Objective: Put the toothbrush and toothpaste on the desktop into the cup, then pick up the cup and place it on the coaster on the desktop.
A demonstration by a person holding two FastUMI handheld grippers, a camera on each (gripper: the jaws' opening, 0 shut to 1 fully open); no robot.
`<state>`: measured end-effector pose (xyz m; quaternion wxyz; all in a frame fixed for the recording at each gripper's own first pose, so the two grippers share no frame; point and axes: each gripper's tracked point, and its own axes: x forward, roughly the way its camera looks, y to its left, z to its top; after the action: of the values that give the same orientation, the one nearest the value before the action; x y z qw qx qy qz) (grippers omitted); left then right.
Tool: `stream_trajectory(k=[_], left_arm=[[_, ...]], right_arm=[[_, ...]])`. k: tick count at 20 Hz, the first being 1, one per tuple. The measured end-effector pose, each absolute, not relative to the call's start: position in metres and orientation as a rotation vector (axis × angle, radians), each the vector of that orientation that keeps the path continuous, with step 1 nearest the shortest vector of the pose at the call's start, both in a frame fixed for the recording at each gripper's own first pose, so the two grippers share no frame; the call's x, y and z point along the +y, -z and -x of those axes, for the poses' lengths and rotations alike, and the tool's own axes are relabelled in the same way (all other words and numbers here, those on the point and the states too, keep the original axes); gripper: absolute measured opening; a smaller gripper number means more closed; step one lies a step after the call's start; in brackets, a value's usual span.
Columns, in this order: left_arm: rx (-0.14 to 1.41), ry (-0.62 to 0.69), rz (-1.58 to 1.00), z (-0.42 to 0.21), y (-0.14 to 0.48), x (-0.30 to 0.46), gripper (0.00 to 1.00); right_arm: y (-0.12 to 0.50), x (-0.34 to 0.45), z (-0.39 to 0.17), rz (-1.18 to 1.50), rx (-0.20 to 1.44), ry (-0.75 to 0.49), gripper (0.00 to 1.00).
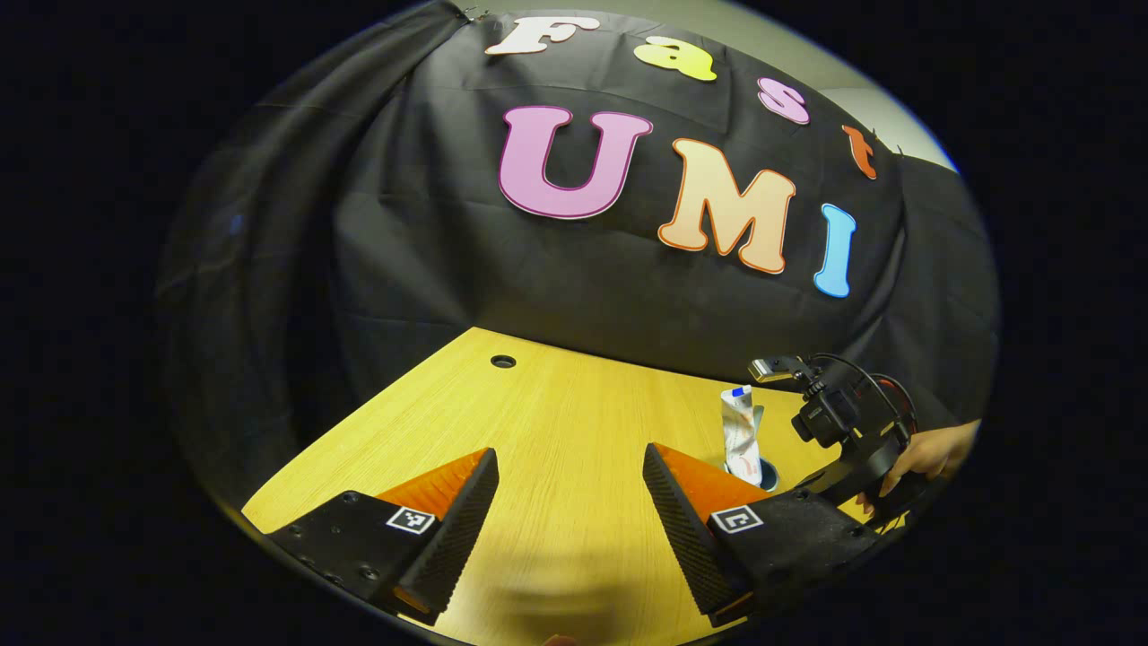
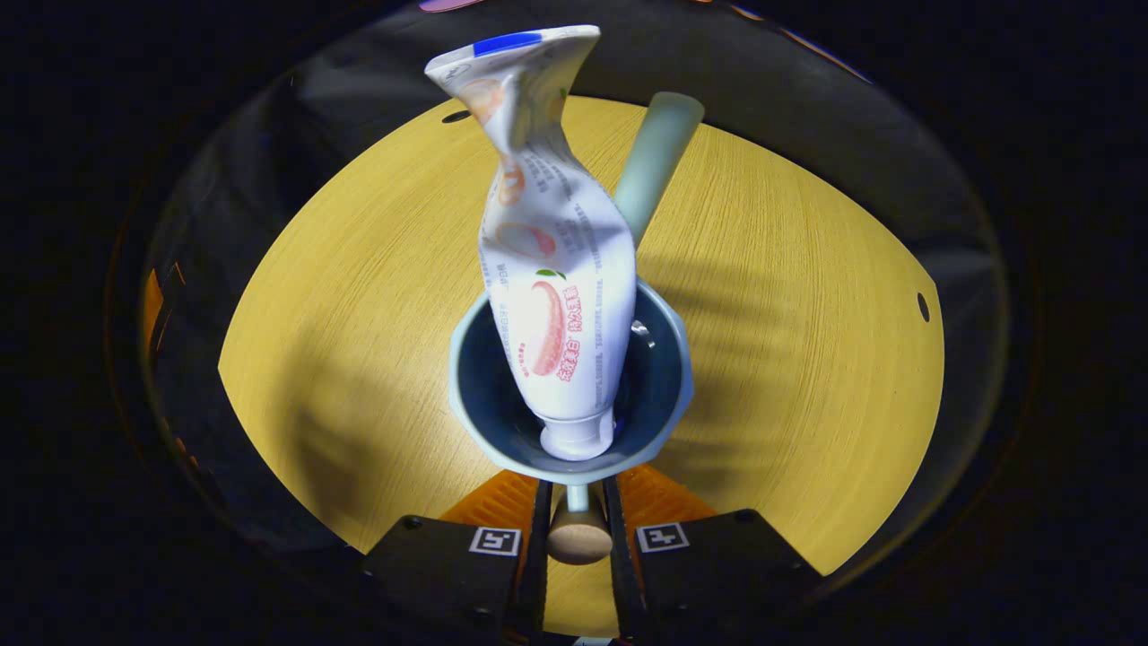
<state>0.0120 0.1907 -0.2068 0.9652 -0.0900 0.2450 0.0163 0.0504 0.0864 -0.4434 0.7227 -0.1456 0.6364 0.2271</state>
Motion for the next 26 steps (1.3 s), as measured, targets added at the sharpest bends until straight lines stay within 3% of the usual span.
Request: stream_trajectory(k=[3, 5, 7, 9, 12, 19, 21, 22, 26], left_arm=[[0.499, -0.015, 0.177, -0.018, 0.206, 0.181, 0.95], [0.5, -0.004, 0.177, -0.022, 0.204, 0.173, 0.95], [0.498, 0.011, 0.172, -0.024, 0.203, 0.163, 0.95], [0.495, 0.025, 0.162, -0.027, 0.2, 0.153, 0.95], [0.483, 0.044, 0.151, -0.031, 0.193, 0.135, 0.95], [0.465, 0.105, 0.133, -0.023, 0.18, 0.062, 0.95], [0.457, 0.117, 0.128, -0.018, 0.174, 0.039, 0.95], [0.45, 0.118, 0.128, -0.015, 0.169, 0.029, 0.95], [0.4, 0.088, 0.117, -0.003, 0.149, -0.003, 0.95]], right_arm=[[0.441, 0.088, -0.051, 0.292, 1.41, -0.51, 0.33], [0.434, 0.088, -0.056, 0.264, 1.385, -0.509, 0.46], [0.423, 0.08, -0.062, 0.264, 1.347, -0.5, 0.7], [0.413, 0.072, -0.065, 0.235, 1.315, -0.491, 1.0], [0.394, 0.057, -0.067, 0.161, 1.246, -0.48, 0.99], [0.33, 0.006, -0.072, 0.029, 0.915, -0.47, 1.0], [0.307, -0.01, -0.072, -0.003, 0.814, -0.472, 0.95], [0.294, -0.018, -0.073, -0.022, 0.763, -0.472, 0.99], [0.239, -0.063, -0.072, -0.073, 0.554, -0.441, 0.99]])
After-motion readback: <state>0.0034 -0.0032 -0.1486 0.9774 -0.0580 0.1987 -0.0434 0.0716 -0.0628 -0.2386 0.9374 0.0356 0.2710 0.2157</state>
